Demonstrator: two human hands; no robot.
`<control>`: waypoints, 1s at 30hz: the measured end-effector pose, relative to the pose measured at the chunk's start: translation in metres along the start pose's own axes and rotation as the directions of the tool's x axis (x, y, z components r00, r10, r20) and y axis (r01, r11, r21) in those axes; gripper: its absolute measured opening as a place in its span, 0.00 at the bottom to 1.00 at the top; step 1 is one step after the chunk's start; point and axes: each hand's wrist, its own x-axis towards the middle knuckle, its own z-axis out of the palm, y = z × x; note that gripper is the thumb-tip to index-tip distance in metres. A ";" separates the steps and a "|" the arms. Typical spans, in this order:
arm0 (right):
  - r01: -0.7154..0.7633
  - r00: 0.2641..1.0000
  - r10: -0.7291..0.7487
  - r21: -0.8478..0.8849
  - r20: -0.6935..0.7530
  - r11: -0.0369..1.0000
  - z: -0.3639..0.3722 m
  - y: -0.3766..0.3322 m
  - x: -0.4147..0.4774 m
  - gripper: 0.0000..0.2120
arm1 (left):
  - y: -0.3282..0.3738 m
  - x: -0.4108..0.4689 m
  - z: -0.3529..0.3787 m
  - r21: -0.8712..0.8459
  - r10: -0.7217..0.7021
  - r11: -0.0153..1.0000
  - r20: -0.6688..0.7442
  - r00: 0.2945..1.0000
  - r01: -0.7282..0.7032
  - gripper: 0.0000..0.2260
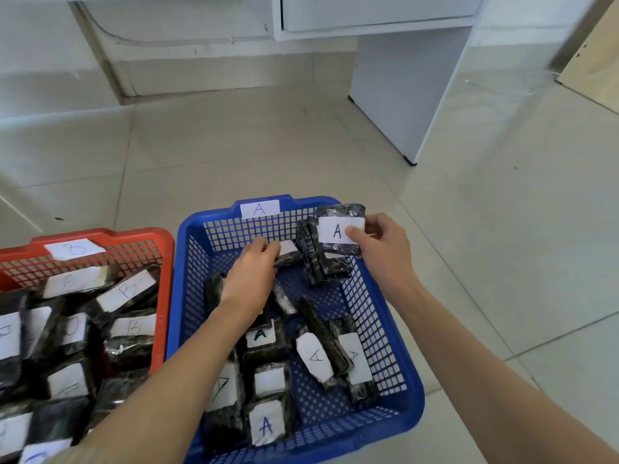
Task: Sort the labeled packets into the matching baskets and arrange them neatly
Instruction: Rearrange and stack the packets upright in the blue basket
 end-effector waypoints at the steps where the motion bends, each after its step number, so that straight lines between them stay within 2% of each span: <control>1: 0.012 1.000 -0.012 -0.005 0.012 1.000 0.002 0.001 -0.001 0.04 | -0.003 0.002 0.000 0.009 -0.009 1.000 -0.009 1.000 0.009 0.11; 6: 0.068 0.997 -0.066 -0.035 0.048 0.997 0.007 0.003 -0.005 0.05 | -0.005 0.008 0.006 0.021 0.000 1.000 0.014 1.000 -0.001 0.11; 11: 0.037 0.999 -0.037 -0.021 -0.012 0.999 0.006 0.000 -0.005 0.10 | -0.012 0.010 -0.002 -0.117 0.027 0.993 0.060 0.998 -0.020 0.10; 13: 0.028 0.998 -0.027 0.009 -0.049 1.000 0.009 -0.005 -0.006 0.13 | -0.014 0.006 -0.017 -0.136 0.032 0.990 -0.012 0.999 -0.034 0.10; 15: 0.034 0.999 -0.033 0.037 -0.037 0.999 0.016 -0.012 -0.009 0.13 | -0.020 0.001 -0.036 -0.093 0.006 0.995 -0.183 0.983 -0.024 0.09; 17: 0.066 0.997 -0.066 0.002 0.049 0.998 0.033 -0.018 -0.011 0.13 | -0.032 -0.003 -0.051 0.058 -0.034 0.997 -0.338 0.940 0.057 0.12; 18: 0.100 0.989 -0.092 -0.058 0.115 0.993 0.043 -0.019 -0.012 0.12 | -0.038 -0.005 -0.056 0.125 -0.080 0.983 -0.356 0.931 0.133 0.16; 19: 0.144 0.975 -0.117 -0.141 0.188 0.979 0.055 -0.020 -0.013 0.12 | -0.043 -0.009 -0.058 0.158 -0.152 0.965 -0.316 0.937 0.210 0.21; 22: 0.296 0.925 -0.154 -0.406 0.347 0.865 0.085 -0.018 -0.012 0.13 | -0.049 -0.020 -0.051 0.136 -0.346 0.924 -0.095 0.933 0.357 0.29; 24: 0.368 0.909 -0.155 -0.572 0.387 0.733 0.097 -0.015 -0.009 0.16 | -0.051 -0.026 -0.044 0.151 -0.337 0.927 -0.060 0.939 0.343 0.28; 26: 0.423 0.903 -0.190 -0.720 0.386 0.551 0.101 -0.010 -0.009 0.18 | -0.053 -0.028 -0.043 0.146 -0.332 0.930 -0.067 0.941 0.338 0.28; 28: 0.522 0.850 -0.320 -0.754 0.419 0.400 0.101 -0.004 -0.012 0.18 | -0.053 -0.029 -0.044 0.161 -0.351 0.920 -0.065 0.934 0.357 0.28; 30: 0.656 0.751 -0.395 -0.659 0.528 0.366 0.101 0.001 -0.014 0.19 | -0.052 -0.029 -0.044 0.174 -0.364 0.913 -0.060 0.929 0.369 0.29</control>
